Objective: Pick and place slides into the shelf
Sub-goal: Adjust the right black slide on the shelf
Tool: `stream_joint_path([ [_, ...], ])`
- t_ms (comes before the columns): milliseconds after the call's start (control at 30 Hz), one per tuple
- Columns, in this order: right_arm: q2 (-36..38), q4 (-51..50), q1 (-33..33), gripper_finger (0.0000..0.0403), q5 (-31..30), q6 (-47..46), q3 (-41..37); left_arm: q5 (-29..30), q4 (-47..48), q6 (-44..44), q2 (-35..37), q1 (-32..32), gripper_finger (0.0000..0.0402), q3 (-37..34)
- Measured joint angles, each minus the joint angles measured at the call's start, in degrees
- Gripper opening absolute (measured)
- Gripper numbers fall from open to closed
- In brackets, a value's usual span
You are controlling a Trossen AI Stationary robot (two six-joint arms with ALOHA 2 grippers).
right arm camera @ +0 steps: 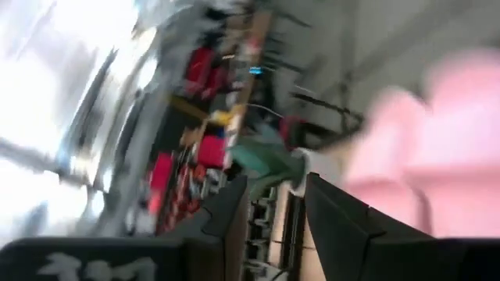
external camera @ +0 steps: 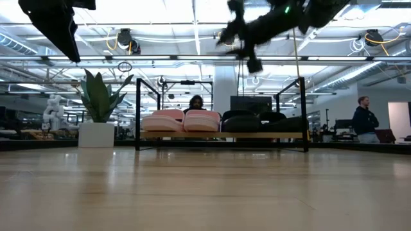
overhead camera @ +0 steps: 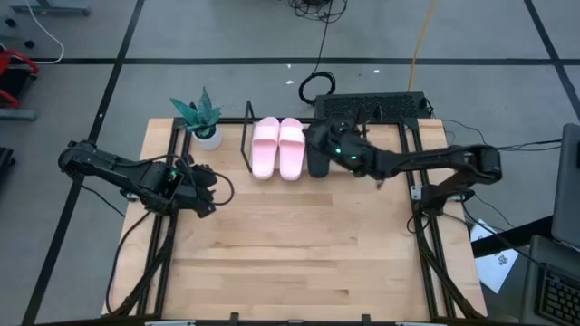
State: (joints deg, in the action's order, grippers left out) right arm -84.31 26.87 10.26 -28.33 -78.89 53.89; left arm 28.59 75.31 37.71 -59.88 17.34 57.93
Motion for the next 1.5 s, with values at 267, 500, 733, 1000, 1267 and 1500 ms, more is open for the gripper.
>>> stream_joint_path([
  [267,11.6,0.6,-0.6,0.0121,-0.2,46.8,0.0,0.4,1.5,0.0,0.0,0.0,0.0237,0.0],
  [500,14.7,-8.7,-0.6,0.0103,-0.6,73.6,0.1,3.2,0.9,0.4,0.0,0.0,0.0237,0.0],
  [733,12.7,-53.1,1.5,0.0082,-3.0,82.1,12.5,4.5,-2.5,4.1,0.0,-0.9,0.0237,0.0],
  [1000,7.6,-72.2,5.7,0.0080,-3.1,98.8,26.1,4.5,-9.6,6.6,-0.1,-5.9,0.0237,0.0],
  [1267,-2.4,-87.2,12.1,0.0080,5.6,104.0,28.5,4.6,-9.9,7.9,-0.1,-10.3,0.0237,0.0],
  [1500,-8.4,-83.6,15.0,0.0080,4.3,111.3,28.4,4.7,-9.7,7.6,-0.1,-12.8,0.0237,0.0],
])
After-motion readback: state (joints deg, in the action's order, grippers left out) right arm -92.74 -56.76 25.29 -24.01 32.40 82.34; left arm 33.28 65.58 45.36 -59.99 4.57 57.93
